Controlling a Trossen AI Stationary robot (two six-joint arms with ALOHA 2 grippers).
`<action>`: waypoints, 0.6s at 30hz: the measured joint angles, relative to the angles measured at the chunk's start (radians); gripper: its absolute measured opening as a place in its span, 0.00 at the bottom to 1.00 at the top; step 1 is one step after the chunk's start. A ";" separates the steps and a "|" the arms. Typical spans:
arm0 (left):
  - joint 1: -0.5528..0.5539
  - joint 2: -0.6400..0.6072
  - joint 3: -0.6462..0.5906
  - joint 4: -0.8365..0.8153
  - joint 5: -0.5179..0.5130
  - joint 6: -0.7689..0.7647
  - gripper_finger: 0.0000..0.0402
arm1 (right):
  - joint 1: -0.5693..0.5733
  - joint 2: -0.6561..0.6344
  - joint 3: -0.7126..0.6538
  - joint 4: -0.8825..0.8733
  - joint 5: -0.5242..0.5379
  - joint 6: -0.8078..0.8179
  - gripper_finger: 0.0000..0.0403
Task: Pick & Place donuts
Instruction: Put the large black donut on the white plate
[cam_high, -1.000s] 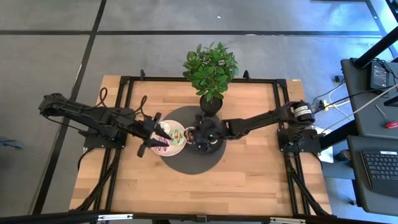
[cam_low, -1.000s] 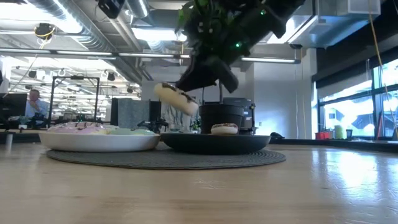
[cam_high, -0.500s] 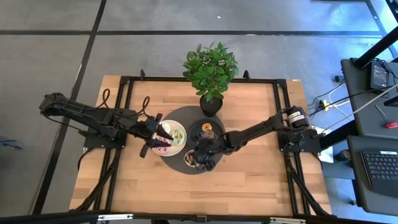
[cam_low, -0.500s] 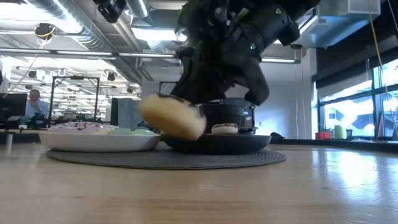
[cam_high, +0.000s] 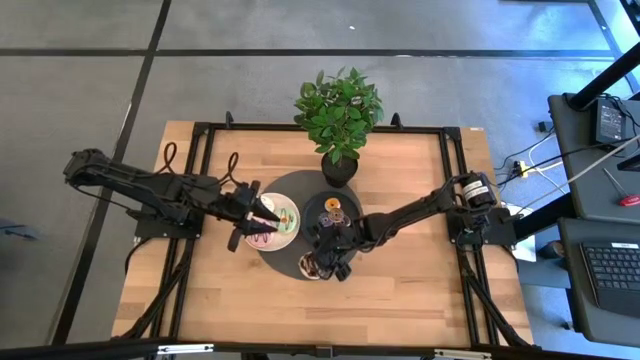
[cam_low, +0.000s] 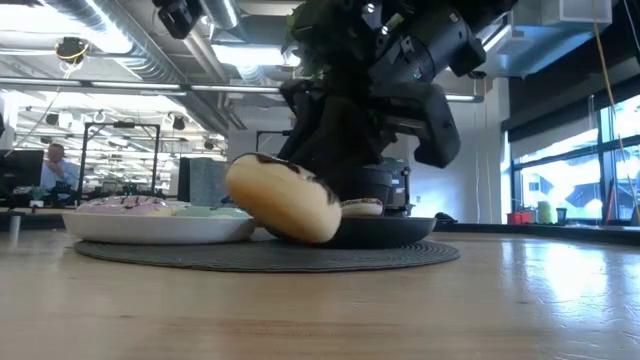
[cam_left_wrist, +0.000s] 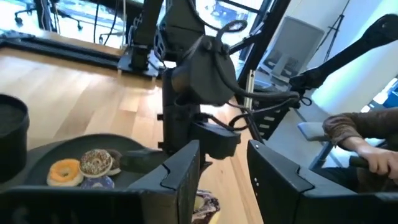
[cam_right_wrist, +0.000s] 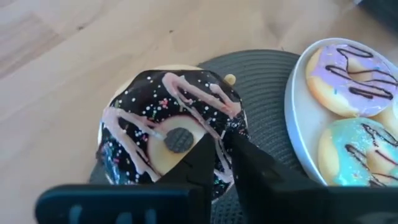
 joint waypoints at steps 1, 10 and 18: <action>0.000 0.004 0.000 -0.002 0.000 -0.004 0.32 | 0.000 0.000 0.000 0.000 -0.007 0.000 0.15; 0.000 0.110 0.000 0.040 -0.001 -0.022 0.32 | 0.008 0.000 0.000 -0.005 -0.015 0.003 0.29; -0.036 0.281 0.047 0.039 -0.008 -0.080 0.32 | 0.009 -0.186 -0.040 -0.343 -0.041 0.140 0.41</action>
